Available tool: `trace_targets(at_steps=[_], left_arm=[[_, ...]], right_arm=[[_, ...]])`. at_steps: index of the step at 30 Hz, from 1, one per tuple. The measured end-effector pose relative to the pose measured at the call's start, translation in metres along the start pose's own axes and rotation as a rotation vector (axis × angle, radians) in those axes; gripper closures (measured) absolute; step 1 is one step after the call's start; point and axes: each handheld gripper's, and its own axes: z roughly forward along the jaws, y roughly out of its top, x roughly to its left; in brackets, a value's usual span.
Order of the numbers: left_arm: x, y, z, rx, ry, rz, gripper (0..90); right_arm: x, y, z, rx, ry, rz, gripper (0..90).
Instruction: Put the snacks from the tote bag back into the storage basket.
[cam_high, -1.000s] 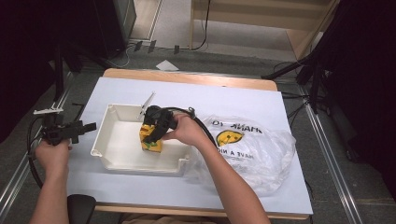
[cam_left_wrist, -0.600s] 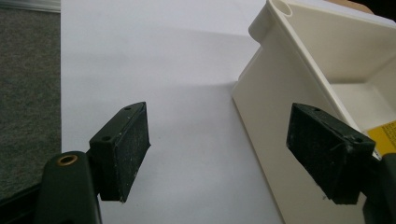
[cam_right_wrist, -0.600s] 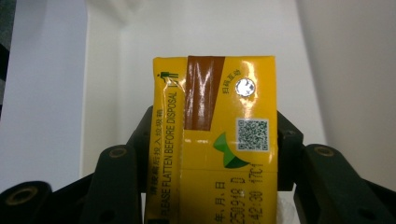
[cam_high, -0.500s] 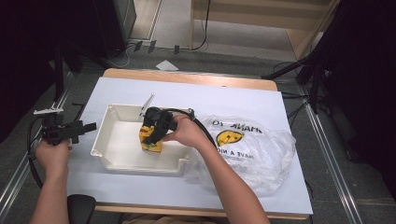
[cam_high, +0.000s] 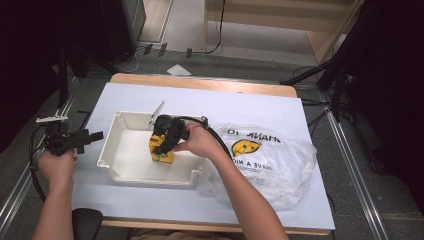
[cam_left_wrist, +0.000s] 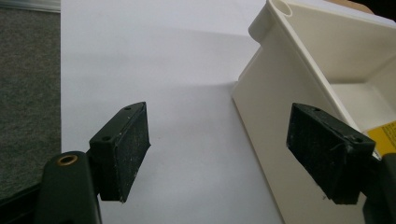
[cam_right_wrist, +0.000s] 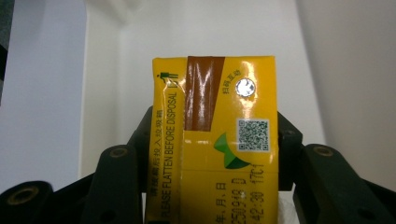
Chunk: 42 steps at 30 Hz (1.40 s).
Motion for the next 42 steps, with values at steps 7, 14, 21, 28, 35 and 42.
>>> trace_targets(at_steps=[7,14,21,28,35,42], left_arm=[[0.0,0.0,0.0,0.001,0.0,0.002,22.4],[0.0,0.0,0.0,0.002,0.001,0.001,22.4],[0.0,0.0,0.0,0.002,0.0,0.001,22.4],[0.0,0.0,0.0,0.002,0.001,0.0,22.3],[0.0,0.0,0.0,0.002,0.0,0.002,22.3],[0.0,0.0,0.0,0.003,0.0,0.002,22.3]], right_arm=[[0.0,0.0,0.0,0.0,0.0,-0.008,52.3],[-0.001,-0.001,0.0,0.0,0.014,0.0,51.2],[-0.003,0.0,0.001,0.005,0.036,0.041,48.3],[-0.005,-0.001,0.002,0.014,0.036,0.089,40.2],[-0.004,0.0,-0.003,0.003,0.038,0.091,38.6],[-0.004,0.001,-0.012,-0.035,0.044,0.107,36.6]])
